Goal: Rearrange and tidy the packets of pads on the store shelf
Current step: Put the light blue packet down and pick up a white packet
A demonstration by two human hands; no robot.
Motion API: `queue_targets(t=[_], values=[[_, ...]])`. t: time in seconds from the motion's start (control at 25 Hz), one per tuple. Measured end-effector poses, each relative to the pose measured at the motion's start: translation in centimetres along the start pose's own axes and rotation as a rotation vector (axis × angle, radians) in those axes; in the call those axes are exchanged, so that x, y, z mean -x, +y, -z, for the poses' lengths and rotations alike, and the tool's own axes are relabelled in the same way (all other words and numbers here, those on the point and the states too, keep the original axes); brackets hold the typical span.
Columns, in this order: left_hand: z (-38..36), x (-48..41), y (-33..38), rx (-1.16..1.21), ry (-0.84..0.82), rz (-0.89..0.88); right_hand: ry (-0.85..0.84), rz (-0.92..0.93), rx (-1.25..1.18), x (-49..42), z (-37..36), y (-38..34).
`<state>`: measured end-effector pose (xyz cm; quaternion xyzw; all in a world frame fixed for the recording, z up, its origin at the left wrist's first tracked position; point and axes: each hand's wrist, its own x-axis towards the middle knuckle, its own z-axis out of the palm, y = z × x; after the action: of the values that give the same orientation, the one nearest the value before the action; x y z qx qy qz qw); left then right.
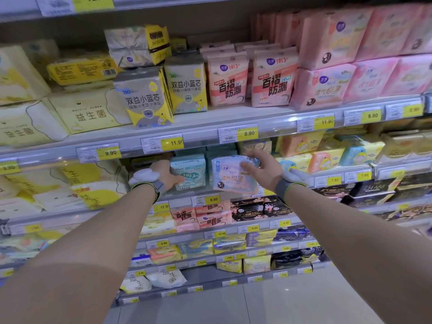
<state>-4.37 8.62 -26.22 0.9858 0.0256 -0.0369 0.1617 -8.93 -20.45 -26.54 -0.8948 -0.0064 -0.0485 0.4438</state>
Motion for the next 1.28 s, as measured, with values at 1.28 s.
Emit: queue_targets(t=[1.28], values=[[-0.4, 4.1, 6.2, 0.058, -0.305, 0.148, -0.119, 0.097, -0.022, 0.1, 2.1, 2.3]])
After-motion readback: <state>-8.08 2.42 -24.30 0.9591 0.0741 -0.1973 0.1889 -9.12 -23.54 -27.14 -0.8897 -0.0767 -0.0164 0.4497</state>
